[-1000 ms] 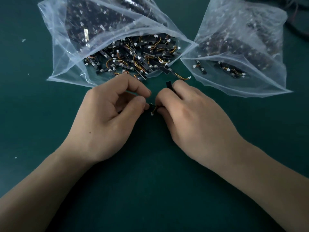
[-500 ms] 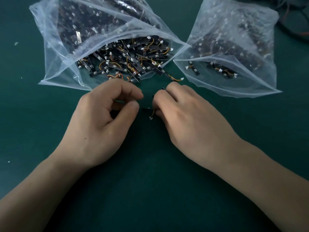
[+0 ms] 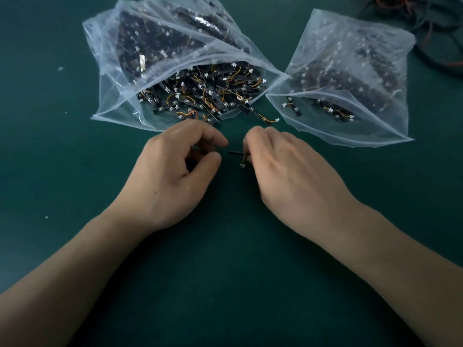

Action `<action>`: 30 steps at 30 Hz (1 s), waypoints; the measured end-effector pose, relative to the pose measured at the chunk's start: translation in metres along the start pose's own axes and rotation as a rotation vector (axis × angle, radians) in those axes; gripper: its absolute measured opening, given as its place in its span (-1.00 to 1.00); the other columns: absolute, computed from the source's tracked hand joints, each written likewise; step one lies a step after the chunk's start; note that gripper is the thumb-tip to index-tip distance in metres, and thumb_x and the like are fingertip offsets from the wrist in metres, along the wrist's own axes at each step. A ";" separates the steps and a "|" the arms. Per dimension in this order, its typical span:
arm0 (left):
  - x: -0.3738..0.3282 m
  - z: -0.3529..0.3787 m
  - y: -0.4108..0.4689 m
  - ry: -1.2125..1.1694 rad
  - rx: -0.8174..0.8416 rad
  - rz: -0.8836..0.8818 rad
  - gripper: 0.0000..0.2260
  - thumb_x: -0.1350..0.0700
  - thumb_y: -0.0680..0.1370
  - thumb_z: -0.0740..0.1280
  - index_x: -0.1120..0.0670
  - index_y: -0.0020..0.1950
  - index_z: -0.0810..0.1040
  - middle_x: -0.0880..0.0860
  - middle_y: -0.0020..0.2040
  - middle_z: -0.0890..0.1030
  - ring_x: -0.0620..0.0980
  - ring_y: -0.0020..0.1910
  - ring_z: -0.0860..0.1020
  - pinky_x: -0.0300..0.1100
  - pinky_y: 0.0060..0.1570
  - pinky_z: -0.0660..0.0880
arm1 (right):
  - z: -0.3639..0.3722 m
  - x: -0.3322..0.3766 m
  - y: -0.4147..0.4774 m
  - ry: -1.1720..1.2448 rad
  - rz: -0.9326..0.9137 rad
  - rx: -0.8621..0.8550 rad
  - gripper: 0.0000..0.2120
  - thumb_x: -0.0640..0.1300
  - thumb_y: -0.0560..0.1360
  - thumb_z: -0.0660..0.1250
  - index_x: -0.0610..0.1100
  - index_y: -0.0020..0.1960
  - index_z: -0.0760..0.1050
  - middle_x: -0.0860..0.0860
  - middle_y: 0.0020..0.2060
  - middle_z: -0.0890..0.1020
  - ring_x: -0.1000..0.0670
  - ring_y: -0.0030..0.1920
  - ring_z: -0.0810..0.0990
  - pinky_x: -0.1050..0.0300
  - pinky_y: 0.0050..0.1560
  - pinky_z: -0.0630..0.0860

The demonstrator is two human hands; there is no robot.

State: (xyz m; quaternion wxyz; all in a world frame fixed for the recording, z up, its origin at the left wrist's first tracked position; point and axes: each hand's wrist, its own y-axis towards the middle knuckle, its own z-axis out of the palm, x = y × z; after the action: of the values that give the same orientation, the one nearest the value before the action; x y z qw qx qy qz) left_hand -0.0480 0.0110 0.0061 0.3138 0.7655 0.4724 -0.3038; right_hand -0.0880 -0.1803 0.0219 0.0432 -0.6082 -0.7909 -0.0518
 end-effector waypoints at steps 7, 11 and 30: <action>-0.010 0.019 0.030 0.090 -0.006 -0.167 -0.86 0.10 0.60 0.34 -0.14 -0.04 0.64 -0.24 -0.17 0.65 -0.23 -0.17 0.59 -0.40 -0.29 0.42 | 0.003 -0.005 -0.001 -0.030 -0.017 -0.003 -0.84 -0.24 0.63 0.25 -0.12 0.20 0.43 -0.06 -0.04 0.49 -0.08 -0.14 0.46 0.04 -0.15 0.40; -0.015 0.034 0.035 0.236 -0.060 -0.122 -0.83 -0.02 0.63 0.20 -0.20 -0.01 0.58 -0.24 -0.18 0.63 -0.19 -0.17 0.58 -0.18 -0.27 0.41 | 0.003 -0.011 0.014 0.029 -0.024 0.021 -0.73 -0.35 0.51 0.21 -0.18 0.19 0.43 -0.06 -0.07 0.43 -0.11 -0.16 0.47 0.03 -0.21 0.36; -0.008 0.028 0.023 0.093 0.006 -0.067 -0.70 0.08 0.55 0.27 -0.17 0.24 0.59 -0.26 0.04 0.67 -0.34 -0.13 0.53 -0.42 -0.10 0.41 | 0.010 -0.023 0.008 0.115 0.032 -0.102 -0.76 -0.31 0.53 0.48 -0.12 0.13 0.54 -0.02 -0.09 0.52 -0.10 -0.12 0.52 -0.09 -0.29 0.54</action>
State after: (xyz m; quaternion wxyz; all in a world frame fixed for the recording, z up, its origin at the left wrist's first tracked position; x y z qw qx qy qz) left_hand -0.0346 -0.0232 -0.0002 0.2786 0.7636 0.5110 -0.2796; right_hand -0.0744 -0.1992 0.0097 0.0583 -0.6180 -0.7738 -0.1262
